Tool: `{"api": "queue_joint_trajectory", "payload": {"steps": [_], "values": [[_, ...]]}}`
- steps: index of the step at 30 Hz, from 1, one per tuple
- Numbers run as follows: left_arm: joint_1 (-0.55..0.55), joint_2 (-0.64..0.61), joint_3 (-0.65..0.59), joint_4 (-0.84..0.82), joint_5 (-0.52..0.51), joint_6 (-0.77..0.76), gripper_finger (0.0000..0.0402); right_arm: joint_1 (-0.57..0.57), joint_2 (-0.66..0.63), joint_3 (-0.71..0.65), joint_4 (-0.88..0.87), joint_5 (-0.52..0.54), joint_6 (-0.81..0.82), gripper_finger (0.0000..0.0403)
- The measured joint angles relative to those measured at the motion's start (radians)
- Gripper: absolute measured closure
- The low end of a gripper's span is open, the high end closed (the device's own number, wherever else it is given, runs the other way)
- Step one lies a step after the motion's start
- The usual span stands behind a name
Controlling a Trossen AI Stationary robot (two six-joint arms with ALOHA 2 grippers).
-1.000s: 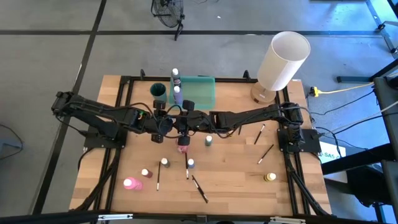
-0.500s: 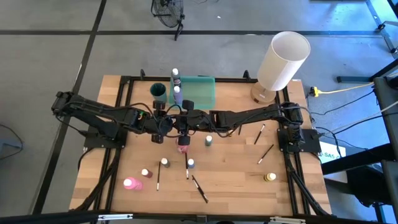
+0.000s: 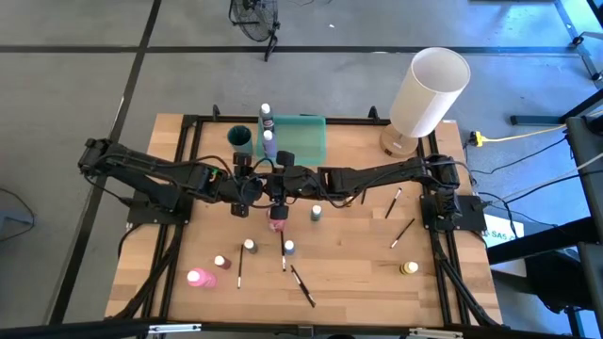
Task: Pick & Place Paint Supplies
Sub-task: Put the small blue paint bottle into the green bin
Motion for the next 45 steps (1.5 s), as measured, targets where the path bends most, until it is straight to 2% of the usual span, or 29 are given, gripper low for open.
{"api": "queue_joint_trajectory", "payload": {"steps": [3,7,9,21,26,33,41,45], "values": [[-0.003,0.000,0.001,0.011,0.004,-0.001,0.0204,-0.001,0.002,0.000,-0.009,0.000,0.003,0.0287],[-0.002,-0.002,0.002,0.010,0.111,-0.006,0.0182,0.001,0.003,-0.001,-0.018,-0.008,0.003,0.0287],[-0.003,-0.002,0.002,0.013,0.105,-0.001,0.0179,0.002,0.004,-0.001,-0.018,-0.007,0.004,0.0287],[-0.002,-0.030,0.003,0.012,-0.219,0.045,0.0191,-0.004,0.004,-0.001,-0.128,0.125,0.080,0.0287],[-0.002,-0.048,0.003,-0.075,-0.340,0.016,0.0192,-0.003,0.000,-0.001,-0.243,0.167,0.104,0.0287],[0.024,-0.057,0.003,-0.198,-0.293,-0.099,0.0192,-0.001,-0.039,-0.001,-0.489,0.358,0.218,0.0287],[0.078,-0.057,-0.035,-0.219,-0.283,-0.119,0.0192,-0.004,-0.118,-0.001,-0.719,0.487,0.321,0.0287],[0.109,-0.057,-0.055,-0.220,-0.229,-0.138,0.0192,-0.034,-0.195,0.009,-0.906,0.636,0.332,0.0287]]}}
